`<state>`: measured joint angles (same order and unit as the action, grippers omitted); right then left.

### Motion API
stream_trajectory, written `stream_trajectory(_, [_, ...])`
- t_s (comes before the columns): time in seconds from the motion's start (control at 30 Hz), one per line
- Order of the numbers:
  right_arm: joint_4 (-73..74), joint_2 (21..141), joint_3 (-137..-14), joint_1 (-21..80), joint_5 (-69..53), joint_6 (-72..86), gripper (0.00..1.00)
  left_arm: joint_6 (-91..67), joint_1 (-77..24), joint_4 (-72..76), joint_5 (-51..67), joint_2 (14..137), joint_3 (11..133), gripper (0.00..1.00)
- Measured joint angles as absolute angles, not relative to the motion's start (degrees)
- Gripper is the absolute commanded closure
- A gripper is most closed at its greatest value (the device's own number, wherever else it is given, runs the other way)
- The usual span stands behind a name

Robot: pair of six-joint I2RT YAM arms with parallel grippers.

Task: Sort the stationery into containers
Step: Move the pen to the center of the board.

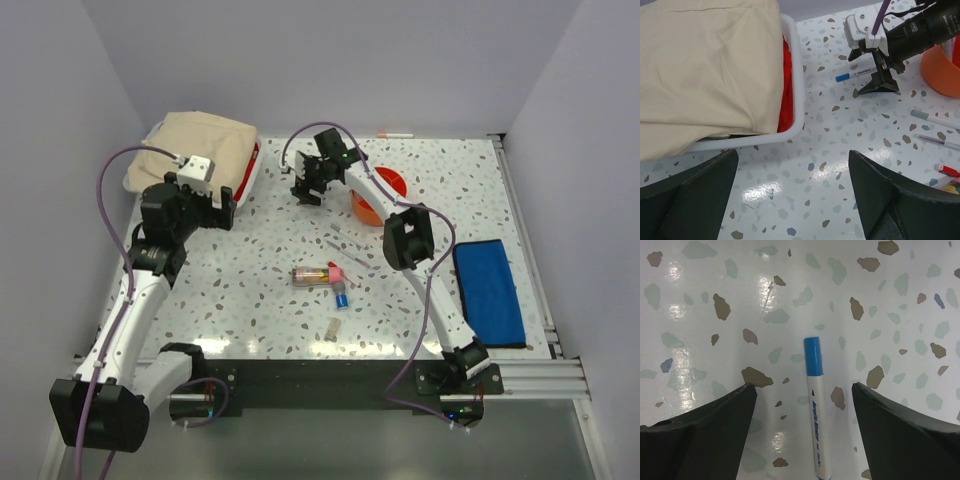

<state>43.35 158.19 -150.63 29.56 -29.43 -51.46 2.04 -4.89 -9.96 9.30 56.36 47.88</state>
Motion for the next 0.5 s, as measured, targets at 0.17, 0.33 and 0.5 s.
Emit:
stream_trajectory(0.17, [44.40, 158.23, -151.55, 29.58, -27.79, -50.39, 0.13, 1.87, -4.89, -9.37, 10.48, 57.36, 47.88, 0.03])
stream_trajectory(0.33, [49.76, 158.26, -152.53, 29.58, -28.03, -52.71, 0.14, 1.43, -4.89, -9.37, 11.29, 58.15, 47.88, 0.03])
stream_trajectory(0.5, [54.57, 158.21, -153.60, 29.58, -28.42, -56.27, 0.10, 1.08, -4.82, -9.34, 11.68, 58.17, 47.88, 0.03])
